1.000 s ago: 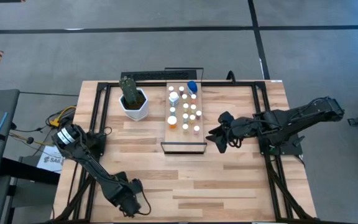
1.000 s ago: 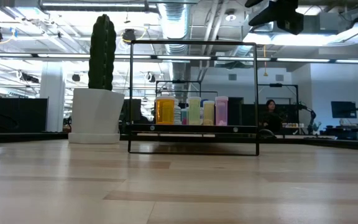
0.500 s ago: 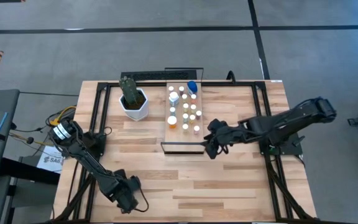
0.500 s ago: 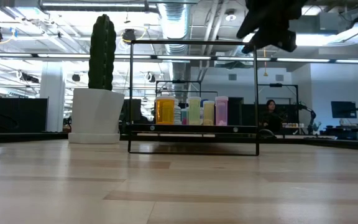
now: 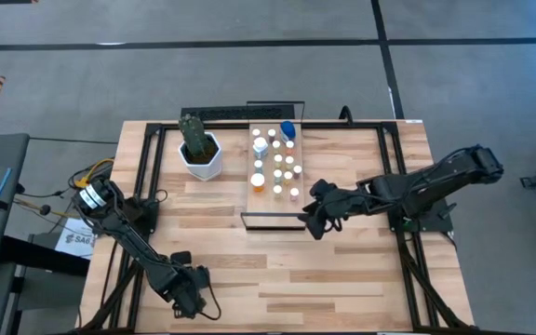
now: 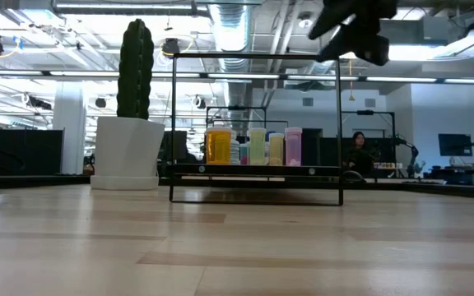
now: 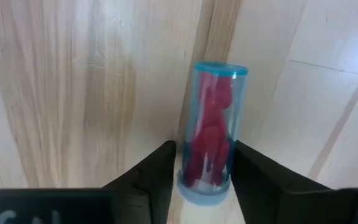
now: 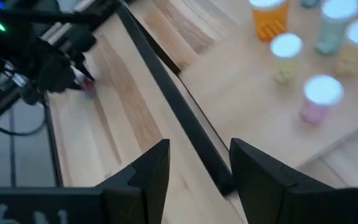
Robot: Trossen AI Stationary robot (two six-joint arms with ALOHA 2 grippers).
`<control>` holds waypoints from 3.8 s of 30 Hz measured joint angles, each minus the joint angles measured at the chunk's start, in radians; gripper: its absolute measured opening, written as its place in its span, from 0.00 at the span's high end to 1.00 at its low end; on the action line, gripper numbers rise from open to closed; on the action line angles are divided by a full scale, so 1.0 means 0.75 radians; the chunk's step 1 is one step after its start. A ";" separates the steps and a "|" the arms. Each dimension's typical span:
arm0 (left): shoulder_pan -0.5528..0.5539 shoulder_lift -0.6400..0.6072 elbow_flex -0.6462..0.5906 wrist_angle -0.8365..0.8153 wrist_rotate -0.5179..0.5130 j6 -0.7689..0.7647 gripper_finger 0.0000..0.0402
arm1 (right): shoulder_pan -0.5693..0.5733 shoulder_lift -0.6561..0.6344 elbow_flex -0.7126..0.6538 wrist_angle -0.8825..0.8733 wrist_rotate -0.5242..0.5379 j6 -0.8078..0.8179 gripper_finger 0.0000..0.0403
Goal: Pick and place medicine bottles onto shelf by color
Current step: Put the blue pill bottle on the shelf
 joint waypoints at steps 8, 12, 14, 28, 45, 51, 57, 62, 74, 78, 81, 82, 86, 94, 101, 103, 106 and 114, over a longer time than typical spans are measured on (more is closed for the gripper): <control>0.014 -0.029 0.034 -0.016 -0.005 -0.010 0.77 | 0.006 -0.060 0.095 -0.020 0.000 -0.117 0.54; 0.059 -0.101 0.060 -0.023 -0.033 -0.048 0.78 | 0.007 -0.079 0.173 -0.028 -0.004 -0.223 0.54; 0.084 -0.147 0.069 -0.012 -0.038 -0.076 0.78 | 0.006 -0.082 0.223 -0.027 -0.042 -0.279 0.54; 0.491 -0.412 0.425 -0.047 -0.081 -0.042 0.78 | 0.122 -0.097 0.520 -0.208 -0.135 -0.776 0.54; 0.665 -0.414 0.772 0.492 -0.108 0.117 0.78 | 0.121 -0.096 0.524 0.084 -0.196 -1.331 0.54; 0.664 -0.414 0.772 0.620 -0.070 0.097 0.78 | 0.122 -0.095 0.524 0.238 -0.382 -1.377 0.52; 0.661 -0.339 0.772 0.862 0.042 0.100 0.78 | 0.135 -0.068 0.524 0.311 -0.394 -1.358 0.50; 0.660 -0.304 0.772 0.889 0.116 0.085 0.78 | 0.153 -0.049 0.524 0.312 -0.454 -1.328 0.50; 0.652 -0.221 0.772 0.935 0.198 0.025 0.77 | 0.171 0.106 0.610 0.314 -0.532 -1.296 0.50; 0.651 -0.220 0.772 0.943 0.199 0.047 0.77 | 0.170 0.165 0.659 0.247 -0.626 -1.293 0.50; 0.649 -0.220 0.772 0.945 0.202 0.049 0.77 | 0.170 0.194 0.695 0.213 -0.636 -1.293 0.51; 0.648 -0.220 0.772 0.945 0.207 0.049 0.77 | 0.170 0.200 0.704 0.195 -0.638 -1.292 0.51; 0.644 -0.220 0.772 0.944 0.232 0.049 0.77 | 0.170 0.216 0.716 0.177 -0.640 -1.292 0.52; 0.633 -0.220 0.772 0.940 0.268 0.048 0.77 | 0.171 0.198 0.716 0.186 -0.642 -1.261 0.64; 0.633 -0.220 0.772 0.941 0.265 0.048 0.77 | 0.180 0.194 0.716 0.184 -0.651 -1.256 0.71; 0.633 -0.220 0.772 0.942 0.260 0.048 0.77 | 0.180 0.194 0.716 0.185 -0.670 -1.241 0.71; 0.633 -0.220 0.772 0.943 0.246 0.048 0.77 | 0.180 0.194 0.716 0.185 -0.678 -1.217 0.71; 0.637 -0.220 0.772 0.952 0.216 0.011 0.75 | 0.178 0.160 0.716 0.143 -0.690 -1.132 0.71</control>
